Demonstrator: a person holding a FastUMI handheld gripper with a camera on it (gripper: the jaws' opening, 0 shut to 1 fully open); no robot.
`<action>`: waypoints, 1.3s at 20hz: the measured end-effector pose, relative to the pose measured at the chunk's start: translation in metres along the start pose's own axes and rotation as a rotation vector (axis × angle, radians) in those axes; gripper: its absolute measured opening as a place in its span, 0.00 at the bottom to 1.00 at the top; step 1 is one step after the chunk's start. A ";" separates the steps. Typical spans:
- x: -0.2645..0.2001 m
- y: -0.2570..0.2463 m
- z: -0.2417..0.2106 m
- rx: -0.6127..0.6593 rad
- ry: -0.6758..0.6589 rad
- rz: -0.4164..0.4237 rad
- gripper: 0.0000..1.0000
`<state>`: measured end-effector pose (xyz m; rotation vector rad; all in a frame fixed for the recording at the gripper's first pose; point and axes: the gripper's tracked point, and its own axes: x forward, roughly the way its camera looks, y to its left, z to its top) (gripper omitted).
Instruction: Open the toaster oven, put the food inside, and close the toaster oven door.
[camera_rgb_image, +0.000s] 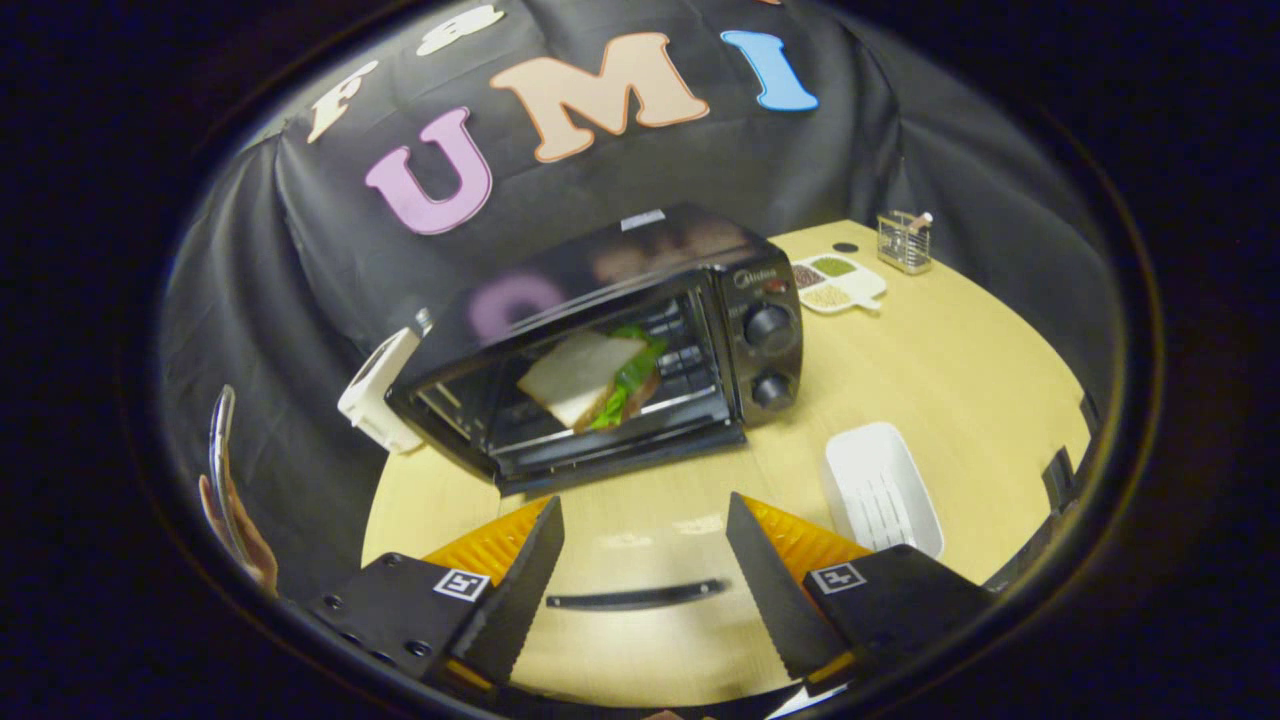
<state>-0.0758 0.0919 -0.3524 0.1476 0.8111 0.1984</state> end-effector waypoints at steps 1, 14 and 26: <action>-0.005 -0.005 -0.013 -0.001 0.031 -0.005 1.00; -0.005 -0.027 -0.103 0.131 0.265 0.027 1.00; 0.039 -0.036 -0.084 0.171 0.226 0.075 0.99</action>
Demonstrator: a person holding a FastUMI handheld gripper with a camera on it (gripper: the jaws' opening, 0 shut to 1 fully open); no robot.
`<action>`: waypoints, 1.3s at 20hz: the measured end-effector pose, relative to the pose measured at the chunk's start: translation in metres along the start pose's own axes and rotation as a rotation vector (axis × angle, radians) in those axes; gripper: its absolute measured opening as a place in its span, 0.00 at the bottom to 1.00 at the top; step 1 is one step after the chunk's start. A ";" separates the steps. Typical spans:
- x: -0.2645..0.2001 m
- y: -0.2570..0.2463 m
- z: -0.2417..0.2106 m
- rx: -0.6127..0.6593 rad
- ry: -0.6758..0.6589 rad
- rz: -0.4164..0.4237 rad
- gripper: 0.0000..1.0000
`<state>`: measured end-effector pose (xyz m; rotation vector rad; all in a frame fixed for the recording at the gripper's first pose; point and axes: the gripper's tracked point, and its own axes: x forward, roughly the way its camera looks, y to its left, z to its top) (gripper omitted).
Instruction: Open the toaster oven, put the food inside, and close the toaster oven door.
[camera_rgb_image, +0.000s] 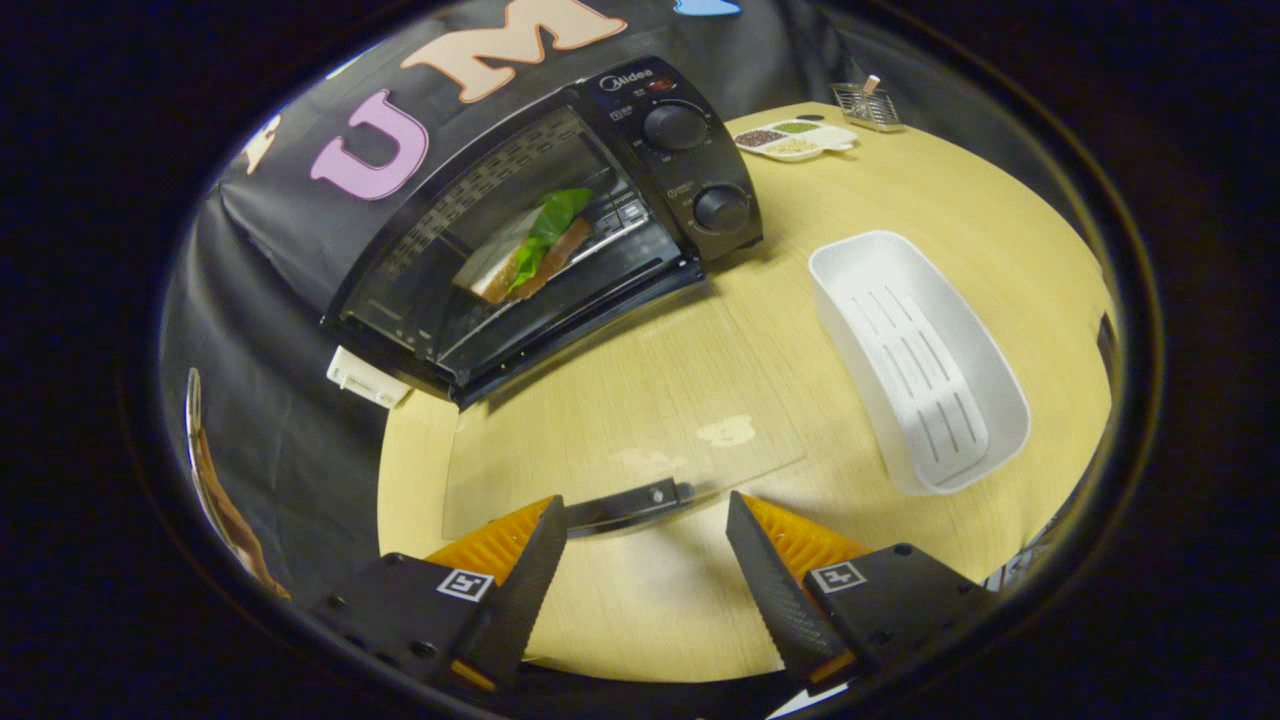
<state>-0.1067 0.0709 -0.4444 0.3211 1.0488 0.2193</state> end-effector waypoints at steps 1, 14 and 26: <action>0.000 0.001 0.004 0.006 -0.007 0.001 0.99; -0.037 0.055 0.090 -0.063 -0.228 0.062 0.98; -0.030 0.060 0.100 -0.040 -0.231 0.003 0.98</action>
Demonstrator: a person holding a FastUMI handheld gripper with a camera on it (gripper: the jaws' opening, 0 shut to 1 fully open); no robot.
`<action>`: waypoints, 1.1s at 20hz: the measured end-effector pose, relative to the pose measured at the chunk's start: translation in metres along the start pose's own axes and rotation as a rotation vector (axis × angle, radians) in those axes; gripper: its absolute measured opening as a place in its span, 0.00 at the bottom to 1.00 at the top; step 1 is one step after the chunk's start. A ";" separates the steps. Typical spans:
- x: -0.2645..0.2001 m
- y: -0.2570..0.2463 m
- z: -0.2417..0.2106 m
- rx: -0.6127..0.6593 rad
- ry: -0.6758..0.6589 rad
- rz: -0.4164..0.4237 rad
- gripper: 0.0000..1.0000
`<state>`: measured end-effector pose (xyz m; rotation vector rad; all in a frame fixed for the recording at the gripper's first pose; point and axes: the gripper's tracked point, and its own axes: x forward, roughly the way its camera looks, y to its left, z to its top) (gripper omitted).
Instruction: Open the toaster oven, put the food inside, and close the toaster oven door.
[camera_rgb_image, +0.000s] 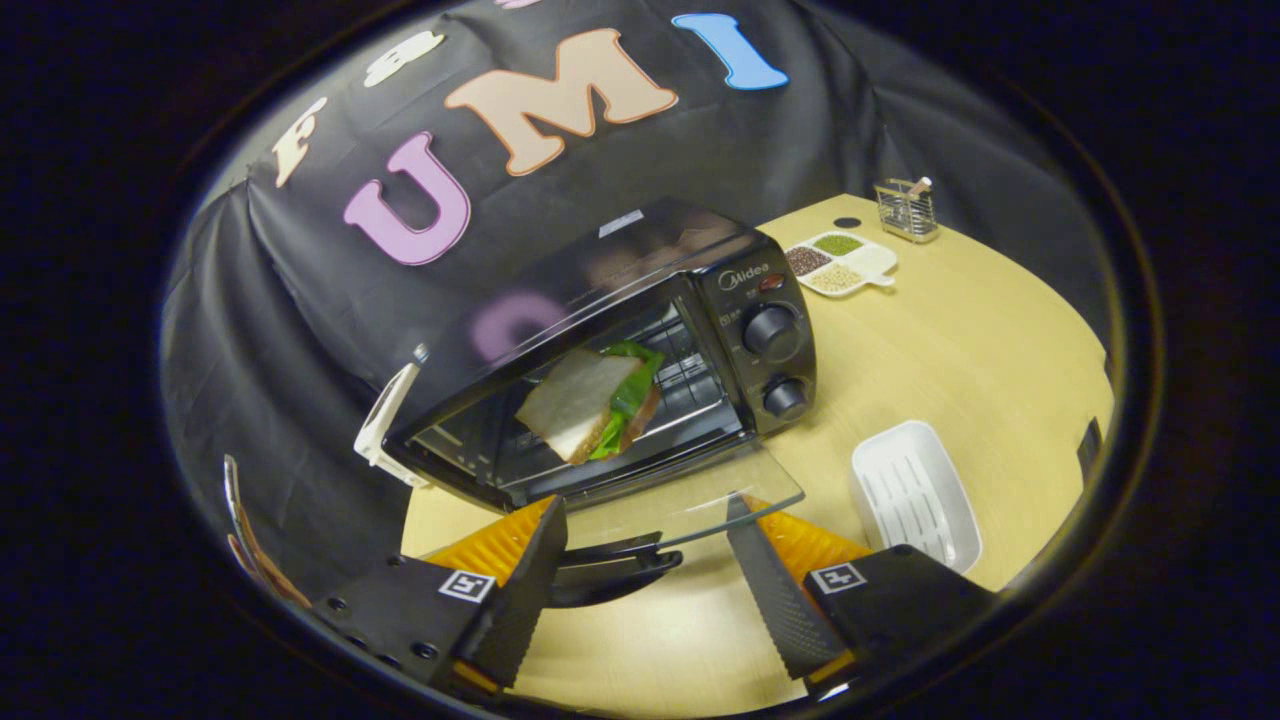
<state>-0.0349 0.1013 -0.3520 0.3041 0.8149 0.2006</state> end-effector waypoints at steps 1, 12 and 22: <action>-0.002 0.003 0.002 0.010 0.001 0.002 0.98; -0.001 0.031 0.048 -0.006 -0.078 0.020 0.98; 0.006 0.053 0.086 -0.131 -0.169 0.011 0.97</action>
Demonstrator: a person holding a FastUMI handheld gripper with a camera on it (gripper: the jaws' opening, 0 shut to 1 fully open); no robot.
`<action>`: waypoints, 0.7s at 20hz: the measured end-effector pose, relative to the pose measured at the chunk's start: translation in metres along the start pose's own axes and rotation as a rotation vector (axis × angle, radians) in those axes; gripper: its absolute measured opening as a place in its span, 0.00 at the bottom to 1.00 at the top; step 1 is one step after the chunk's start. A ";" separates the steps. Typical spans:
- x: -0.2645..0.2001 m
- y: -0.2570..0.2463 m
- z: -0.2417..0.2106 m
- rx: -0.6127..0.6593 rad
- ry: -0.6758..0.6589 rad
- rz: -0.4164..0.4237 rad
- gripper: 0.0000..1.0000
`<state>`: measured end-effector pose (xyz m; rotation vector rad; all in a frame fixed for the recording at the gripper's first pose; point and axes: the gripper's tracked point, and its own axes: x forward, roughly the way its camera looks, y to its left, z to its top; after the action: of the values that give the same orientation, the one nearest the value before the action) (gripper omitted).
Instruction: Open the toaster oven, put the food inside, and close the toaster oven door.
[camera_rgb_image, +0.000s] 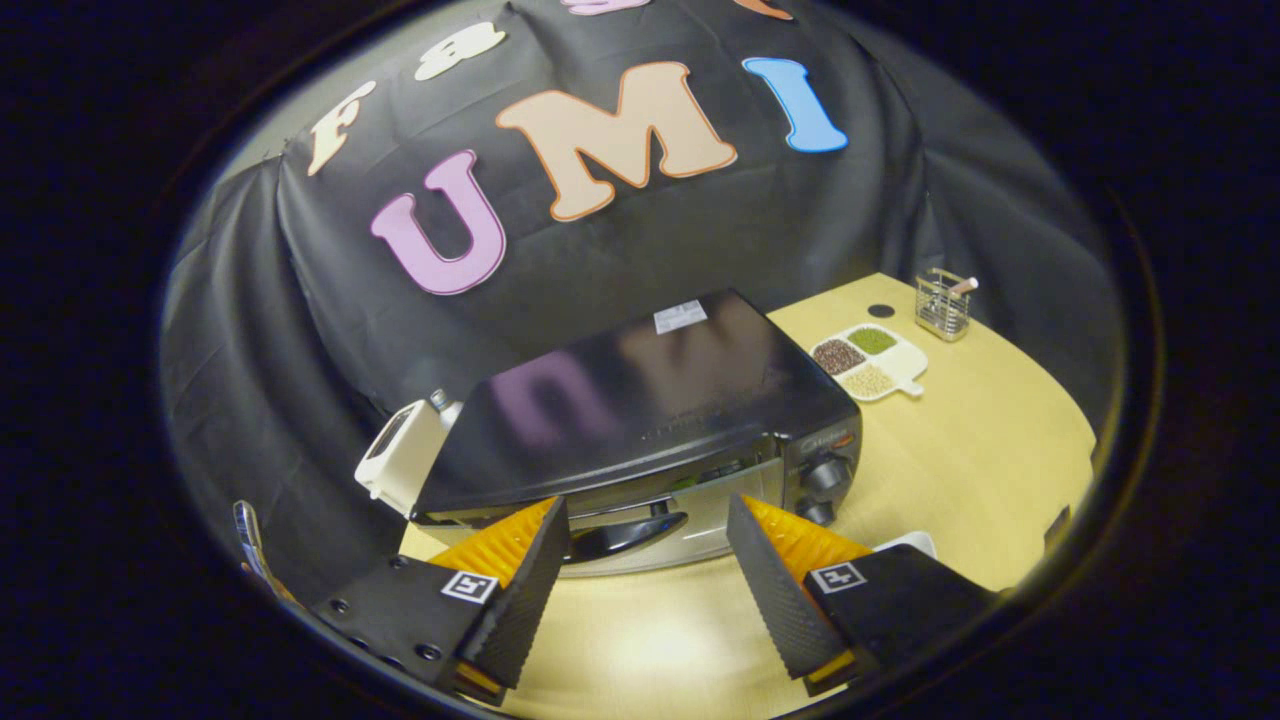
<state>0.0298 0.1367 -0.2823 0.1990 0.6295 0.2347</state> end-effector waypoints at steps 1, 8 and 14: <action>-0.003 0.003 0.003 -0.001 -0.005 0.006 0.97; -0.053 0.023 0.044 -0.037 -0.100 0.063 0.97; -0.104 0.026 0.090 -0.162 -0.223 0.046 0.97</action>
<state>-0.0014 0.1226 -0.1471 0.0817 0.3825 0.3018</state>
